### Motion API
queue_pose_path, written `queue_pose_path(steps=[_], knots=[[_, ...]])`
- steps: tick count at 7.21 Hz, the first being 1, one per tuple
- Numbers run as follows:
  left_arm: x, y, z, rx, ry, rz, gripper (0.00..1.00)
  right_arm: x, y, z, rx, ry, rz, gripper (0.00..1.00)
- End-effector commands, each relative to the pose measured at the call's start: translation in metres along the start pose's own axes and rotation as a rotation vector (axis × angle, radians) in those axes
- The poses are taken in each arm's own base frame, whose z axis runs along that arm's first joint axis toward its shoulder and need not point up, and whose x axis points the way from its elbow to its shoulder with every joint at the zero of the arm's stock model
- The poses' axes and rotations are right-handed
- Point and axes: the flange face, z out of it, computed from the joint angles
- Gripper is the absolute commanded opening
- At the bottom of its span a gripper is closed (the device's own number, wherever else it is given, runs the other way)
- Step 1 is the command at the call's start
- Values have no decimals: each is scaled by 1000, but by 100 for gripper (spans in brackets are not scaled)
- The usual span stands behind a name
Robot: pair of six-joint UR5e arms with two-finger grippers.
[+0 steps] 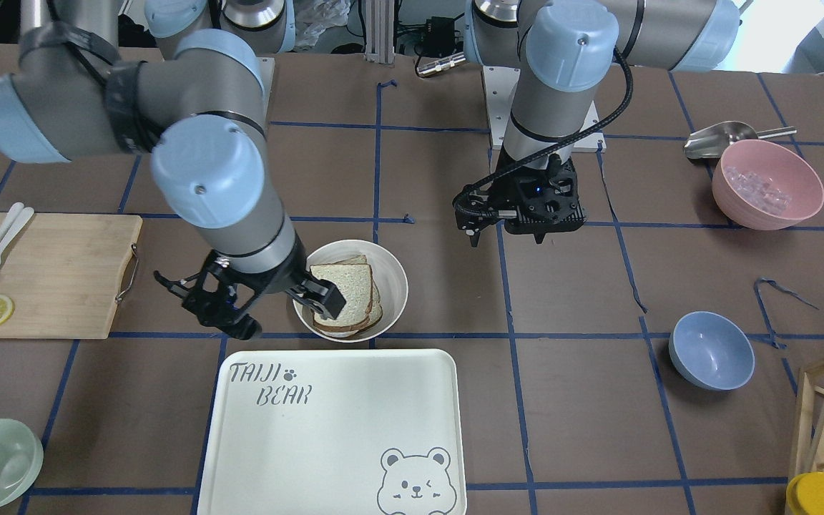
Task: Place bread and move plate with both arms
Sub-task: 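Raise the right gripper away while the left gripper reaches to the plate rim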
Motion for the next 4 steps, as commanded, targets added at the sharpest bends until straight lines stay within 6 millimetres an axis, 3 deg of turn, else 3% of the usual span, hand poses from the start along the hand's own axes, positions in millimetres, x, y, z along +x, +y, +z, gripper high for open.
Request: queue_pose_path(steps=[1, 2, 4], knots=[[15, 20, 52, -88, 84, -74, 100, 48, -14, -54, 69, -30, -370, 100], [29, 29, 71, -120, 166, -170, 100, 60, -6, -74, 103, 13, -502, 100], [66, 37, 107, -143, 157, -303, 99, 84, 18, -94, 48, 115, -504, 100]])
